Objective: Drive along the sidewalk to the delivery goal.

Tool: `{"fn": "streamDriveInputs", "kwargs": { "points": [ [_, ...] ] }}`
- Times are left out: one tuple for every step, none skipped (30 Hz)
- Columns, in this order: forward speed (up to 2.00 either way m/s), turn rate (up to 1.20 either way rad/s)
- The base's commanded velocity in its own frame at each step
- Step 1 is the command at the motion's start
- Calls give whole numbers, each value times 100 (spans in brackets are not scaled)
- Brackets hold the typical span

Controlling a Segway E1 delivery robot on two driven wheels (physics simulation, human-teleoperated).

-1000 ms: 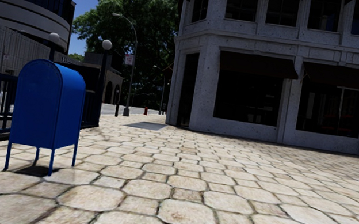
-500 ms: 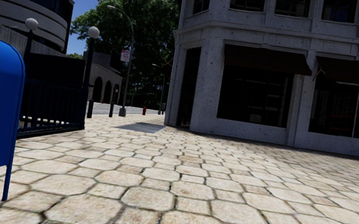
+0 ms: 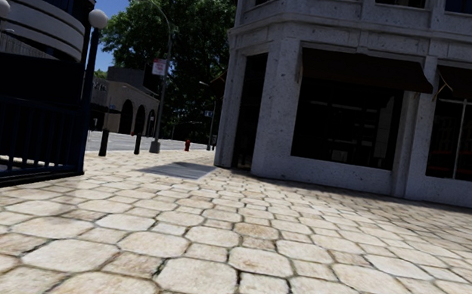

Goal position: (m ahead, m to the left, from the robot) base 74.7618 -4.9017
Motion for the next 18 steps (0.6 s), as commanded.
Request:
{"fn": "streamDriveInputs", "kwargs": {
  "points": [
    [200,0],
    [200,0],
    [200,0],
    [200,0],
    [200,0],
    [200,0],
    [200,0],
    [200,0],
    [200,0],
    [200,0],
    [200,0],
    [200,0],
    [200,0],
    [200,0],
    [200,0],
    [200,0],
    [200,0],
    [200,0]
  ]
}}
